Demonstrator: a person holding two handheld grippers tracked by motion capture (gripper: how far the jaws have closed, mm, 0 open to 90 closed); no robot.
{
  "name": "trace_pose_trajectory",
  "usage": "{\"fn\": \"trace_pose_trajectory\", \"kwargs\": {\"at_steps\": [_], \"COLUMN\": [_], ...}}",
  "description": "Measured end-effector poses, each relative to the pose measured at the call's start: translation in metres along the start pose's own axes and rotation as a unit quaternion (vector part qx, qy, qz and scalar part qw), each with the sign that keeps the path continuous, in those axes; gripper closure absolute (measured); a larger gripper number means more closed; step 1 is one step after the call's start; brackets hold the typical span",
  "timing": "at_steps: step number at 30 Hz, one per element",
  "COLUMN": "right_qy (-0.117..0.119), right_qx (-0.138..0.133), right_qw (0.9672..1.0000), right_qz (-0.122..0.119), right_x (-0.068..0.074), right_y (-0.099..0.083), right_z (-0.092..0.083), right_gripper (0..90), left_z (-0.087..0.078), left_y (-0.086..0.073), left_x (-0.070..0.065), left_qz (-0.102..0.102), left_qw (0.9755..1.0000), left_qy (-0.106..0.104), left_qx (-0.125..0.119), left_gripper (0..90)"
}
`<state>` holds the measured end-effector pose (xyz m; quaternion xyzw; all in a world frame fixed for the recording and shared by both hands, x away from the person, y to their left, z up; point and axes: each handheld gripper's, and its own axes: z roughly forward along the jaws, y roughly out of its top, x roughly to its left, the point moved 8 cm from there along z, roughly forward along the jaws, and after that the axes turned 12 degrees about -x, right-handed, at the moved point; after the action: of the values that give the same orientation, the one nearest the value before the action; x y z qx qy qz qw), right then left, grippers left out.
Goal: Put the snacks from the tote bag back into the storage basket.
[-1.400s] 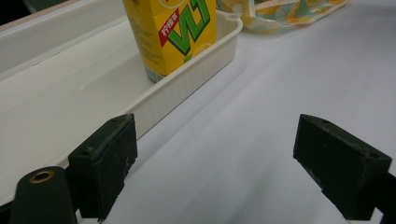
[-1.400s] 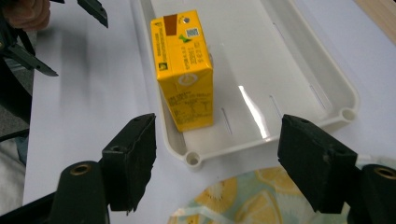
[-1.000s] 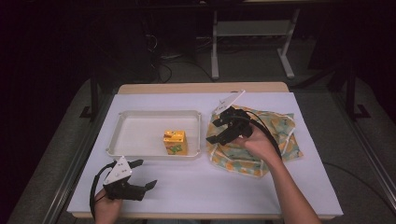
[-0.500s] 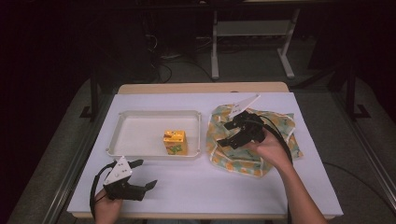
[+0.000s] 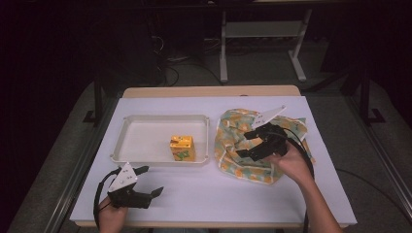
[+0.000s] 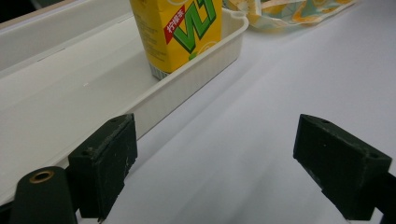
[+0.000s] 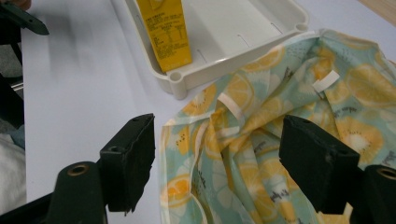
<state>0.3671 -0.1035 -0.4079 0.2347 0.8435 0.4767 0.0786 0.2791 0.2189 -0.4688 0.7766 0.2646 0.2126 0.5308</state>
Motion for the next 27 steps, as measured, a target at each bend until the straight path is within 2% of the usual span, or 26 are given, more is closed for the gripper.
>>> {"fn": "trace_pose_trajectory", "kwargs": {"at_steps": [4,17,18,27], "right_qy": [-0.004,-0.019,-0.022,-0.032], "right_qx": [-0.003,-0.015,-0.023,-0.027], "right_qw": [1.0000,0.9997,0.9994,0.9988], "right_qz": [0.004,0.009,0.012,0.024], "right_x": [0.000,0.000,-0.001,-0.002], "right_y": [-0.009,-0.028,-0.030,-0.046], "right_z": [-0.006,-0.025,-0.029,-0.042], "right_gripper": [26.2,26.2,26.2,26.2], "left_z": [0.000,-0.001,-0.001,-0.001], "left_y": [0.000,0.000,0.000,0.000], "left_x": [0.000,0.001,0.001,0.000], "left_qz": [-0.004,0.001,0.001,0.002], "left_qw": [1.0000,1.0000,1.0000,1.0000], "left_qy": [0.001,0.004,0.003,0.004], "left_qx": [-0.002,0.002,0.002,0.002], "left_gripper": [13.3,13.3,13.3,13.3]}}
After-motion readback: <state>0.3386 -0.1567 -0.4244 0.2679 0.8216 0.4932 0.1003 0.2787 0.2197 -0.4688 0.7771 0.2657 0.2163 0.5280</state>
